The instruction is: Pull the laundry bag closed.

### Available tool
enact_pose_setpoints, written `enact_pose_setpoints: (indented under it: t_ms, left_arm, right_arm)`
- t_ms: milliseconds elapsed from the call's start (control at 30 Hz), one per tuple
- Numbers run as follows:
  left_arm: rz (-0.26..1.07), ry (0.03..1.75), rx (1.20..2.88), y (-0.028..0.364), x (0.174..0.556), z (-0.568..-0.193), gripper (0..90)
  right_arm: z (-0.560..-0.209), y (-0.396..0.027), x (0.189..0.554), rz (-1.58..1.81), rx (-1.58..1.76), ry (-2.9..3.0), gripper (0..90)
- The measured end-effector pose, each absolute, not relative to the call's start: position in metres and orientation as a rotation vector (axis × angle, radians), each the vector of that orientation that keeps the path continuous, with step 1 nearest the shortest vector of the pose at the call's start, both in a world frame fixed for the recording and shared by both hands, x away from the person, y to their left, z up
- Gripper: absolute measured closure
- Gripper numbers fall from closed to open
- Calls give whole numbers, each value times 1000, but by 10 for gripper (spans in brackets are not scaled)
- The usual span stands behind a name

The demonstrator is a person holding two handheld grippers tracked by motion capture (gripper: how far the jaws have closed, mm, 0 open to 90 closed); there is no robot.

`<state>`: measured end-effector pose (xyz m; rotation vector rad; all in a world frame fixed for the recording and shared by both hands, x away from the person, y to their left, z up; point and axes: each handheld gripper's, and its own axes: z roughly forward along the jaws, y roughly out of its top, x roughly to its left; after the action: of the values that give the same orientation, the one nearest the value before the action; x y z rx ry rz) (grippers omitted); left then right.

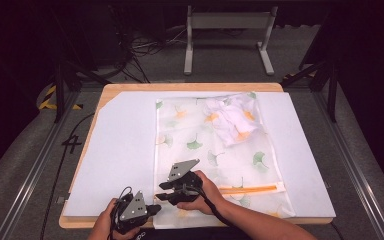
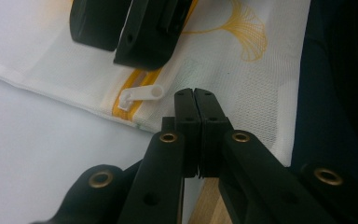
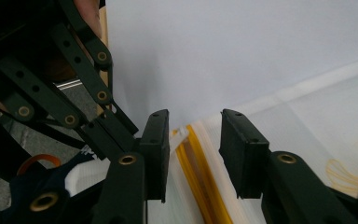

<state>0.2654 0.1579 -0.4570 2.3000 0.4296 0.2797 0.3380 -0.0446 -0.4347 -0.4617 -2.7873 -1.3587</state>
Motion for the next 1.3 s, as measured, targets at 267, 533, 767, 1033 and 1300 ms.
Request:
enact_pose_setpoints:
  t_ms: [267,533,767,1033,1300]
  left_arm:
    - [268,414,2300,158,266,-458,900]
    - [260,416,2292,158,266,-459,900]
    - [254,419,2288,158,266,-459,900]
    - [247,420,2285,159,266,-459,900]
    - [237,429,2280,160,267,-460,900]
  right_arm:
    - [-445,-28,338,-1306,-518,-2820,574]
    - [-448,-15,340,-1313,-634,-2855,554]
    - [-449,-11,338,-1281,-632,-2907,552]
    - [-445,-20,337,-1258,-623,-2917,538]
    - [-446,-30,338,-1268,-573,-2835,655]
